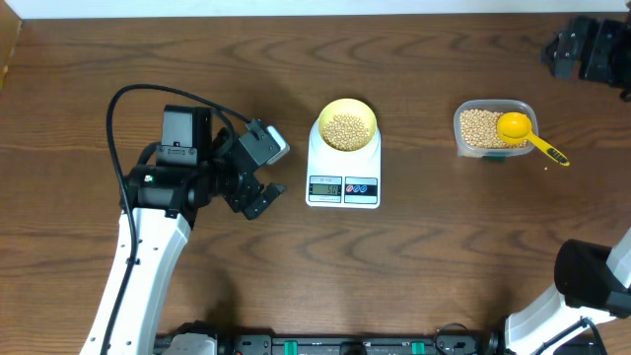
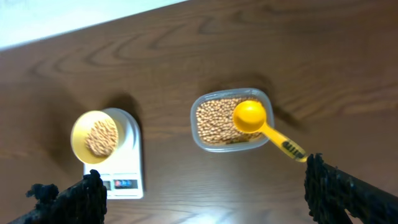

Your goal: Scoop item into bowl and weigh 50g on scale

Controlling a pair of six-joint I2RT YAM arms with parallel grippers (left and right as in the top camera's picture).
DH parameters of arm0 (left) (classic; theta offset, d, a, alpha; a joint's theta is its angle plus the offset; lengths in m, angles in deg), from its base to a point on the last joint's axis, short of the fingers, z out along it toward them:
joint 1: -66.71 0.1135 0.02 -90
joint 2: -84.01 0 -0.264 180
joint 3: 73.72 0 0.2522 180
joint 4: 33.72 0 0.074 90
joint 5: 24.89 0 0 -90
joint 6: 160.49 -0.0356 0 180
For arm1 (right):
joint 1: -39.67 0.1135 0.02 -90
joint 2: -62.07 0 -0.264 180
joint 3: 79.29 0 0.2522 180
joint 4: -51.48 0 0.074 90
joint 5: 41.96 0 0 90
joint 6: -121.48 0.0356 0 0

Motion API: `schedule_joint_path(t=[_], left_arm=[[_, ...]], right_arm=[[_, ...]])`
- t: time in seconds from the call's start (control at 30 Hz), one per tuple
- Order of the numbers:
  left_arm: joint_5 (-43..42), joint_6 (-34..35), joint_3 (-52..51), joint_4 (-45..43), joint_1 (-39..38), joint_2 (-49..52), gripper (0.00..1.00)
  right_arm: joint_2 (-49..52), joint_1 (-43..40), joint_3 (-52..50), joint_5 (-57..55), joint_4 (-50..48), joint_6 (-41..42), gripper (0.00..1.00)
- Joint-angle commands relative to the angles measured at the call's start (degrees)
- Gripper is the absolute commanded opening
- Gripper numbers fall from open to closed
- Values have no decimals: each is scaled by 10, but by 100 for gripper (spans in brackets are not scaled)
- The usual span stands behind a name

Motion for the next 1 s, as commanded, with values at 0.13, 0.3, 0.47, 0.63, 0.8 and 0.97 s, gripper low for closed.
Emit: schedule_joint_path(t=[0.13,0.3,0.47,0.63,0.8,0.97], left_arm=[[-1,-8,-1,2,2,0,95],[-1,-8,-1,2,2,0,95],[-1,-8,-1,2,2,0,95],[-1,-7,-1,2,2,0,95],[-1,-8,-1,2,2,0,95],[-1,-8,-1,2,2,0,95]], right_arm=[[-47,5,-3,-7,-50,-125,99],[-109,5,-96,-17,-147,-146,99],[-217,5,-298,-17,-303,-178,99],[-339,5,-524,-17,-464,-172,99],[-460,5,-744,-17,-633,-173,99],[-581,5,-945,-17,-786,-170,99]])
